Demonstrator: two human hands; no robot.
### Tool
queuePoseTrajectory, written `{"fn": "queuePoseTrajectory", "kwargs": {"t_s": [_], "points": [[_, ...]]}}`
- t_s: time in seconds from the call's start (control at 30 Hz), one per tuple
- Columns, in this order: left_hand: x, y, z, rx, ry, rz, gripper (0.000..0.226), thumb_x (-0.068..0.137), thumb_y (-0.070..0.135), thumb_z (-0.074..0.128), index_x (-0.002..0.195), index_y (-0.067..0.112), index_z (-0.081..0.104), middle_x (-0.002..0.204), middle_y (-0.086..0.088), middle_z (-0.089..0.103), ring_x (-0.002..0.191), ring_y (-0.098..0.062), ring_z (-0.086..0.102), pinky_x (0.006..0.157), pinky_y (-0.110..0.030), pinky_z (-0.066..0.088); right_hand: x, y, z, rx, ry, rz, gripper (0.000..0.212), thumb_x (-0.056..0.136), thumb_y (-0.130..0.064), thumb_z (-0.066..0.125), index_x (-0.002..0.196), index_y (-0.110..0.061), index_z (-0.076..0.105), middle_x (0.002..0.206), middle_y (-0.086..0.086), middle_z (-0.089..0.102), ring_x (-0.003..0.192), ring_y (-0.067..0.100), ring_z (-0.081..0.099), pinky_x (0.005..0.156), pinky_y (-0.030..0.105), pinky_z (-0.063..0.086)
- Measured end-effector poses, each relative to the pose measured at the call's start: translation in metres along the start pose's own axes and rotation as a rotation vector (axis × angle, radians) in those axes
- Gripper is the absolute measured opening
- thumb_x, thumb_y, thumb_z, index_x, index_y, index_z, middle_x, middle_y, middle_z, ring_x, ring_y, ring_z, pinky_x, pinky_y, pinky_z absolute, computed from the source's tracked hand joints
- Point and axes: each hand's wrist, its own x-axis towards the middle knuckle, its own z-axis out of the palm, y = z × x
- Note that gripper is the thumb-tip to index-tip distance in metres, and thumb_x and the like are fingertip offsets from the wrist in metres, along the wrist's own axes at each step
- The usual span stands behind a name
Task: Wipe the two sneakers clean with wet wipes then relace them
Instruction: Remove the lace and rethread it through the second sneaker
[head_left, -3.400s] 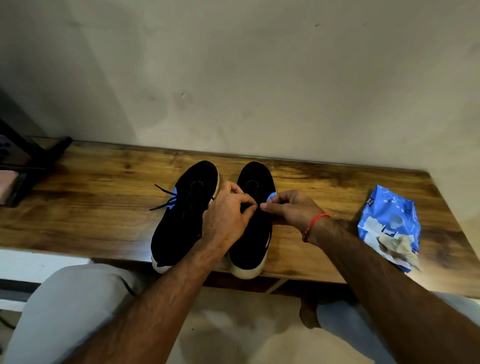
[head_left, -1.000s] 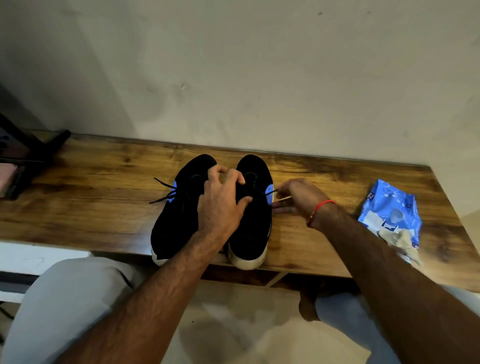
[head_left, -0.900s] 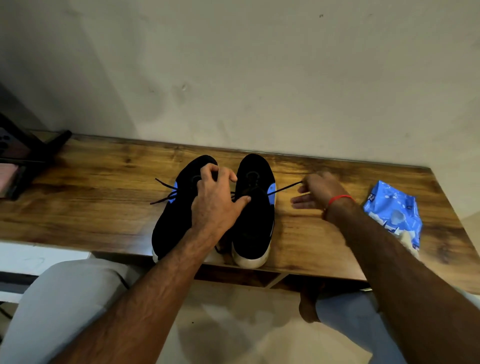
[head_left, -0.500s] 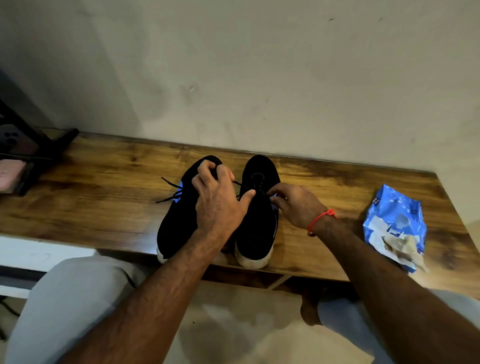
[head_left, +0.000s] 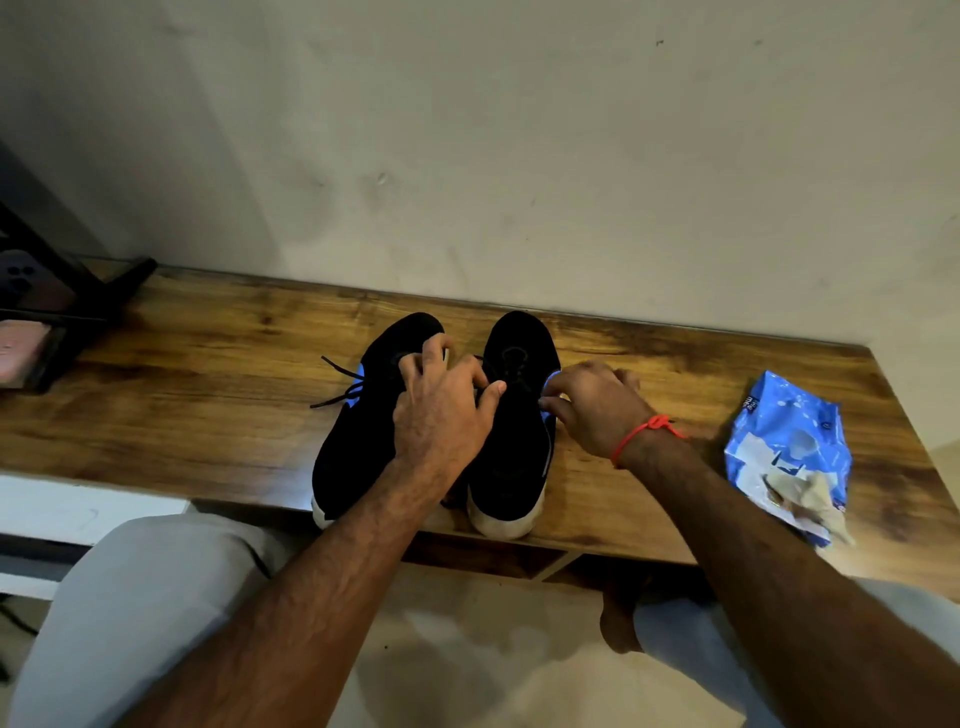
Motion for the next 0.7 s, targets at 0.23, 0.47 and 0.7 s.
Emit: {"fn": "queuePoseTrajectory", "kwargs": {"t_s": [0.23, 0.47, 0.7], "points": [[0.001, -0.005, -0.001, -0.040, -0.043, 0.014, 0.029, 0.099, 0.055, 0.053, 0.094, 0.026, 0.056, 0.142, 0.003, 0.042, 0.126, -0.021, 0.043, 0.077, -0.039, 0.054, -0.006, 0.045, -0.025, -0.271, -0.251, 0.461, 0.034, 0.095, -0.026, 0.054, 0.128, -0.017, 0.055, 0.141, 0.013, 0.051, 0.135, 0.038, 0.039, 0.111, 0.058, 0.026], [0.000, -0.004, 0.002, -0.137, -0.036, 0.000, 0.029, 0.100, 0.051, 0.055, 0.088, 0.025, 0.051, 0.089, 0.008, 0.054, 0.078, -0.011, 0.057, 0.056, -0.026, 0.040, 0.003, -0.002, -0.004, -0.017, -0.012, -0.006, 0.021, 0.100, -0.037, 0.050, 0.116, -0.034, 0.063, 0.123, -0.004, 0.063, 0.126, 0.024, 0.047, 0.102, 0.049, 0.031], [0.002, -0.003, 0.000, -0.295, -0.134, -0.019, 0.025, 0.097, 0.050, 0.060, 0.091, 0.026, 0.060, 0.086, 0.008, 0.063, 0.077, -0.007, 0.064, 0.058, -0.029, 0.053, 0.005, 0.008, -0.008, -0.058, -0.134, 0.090, 0.018, 0.100, -0.035, 0.050, 0.110, -0.037, 0.065, 0.119, -0.004, 0.065, 0.121, 0.026, 0.053, 0.106, 0.054, 0.029]]}}
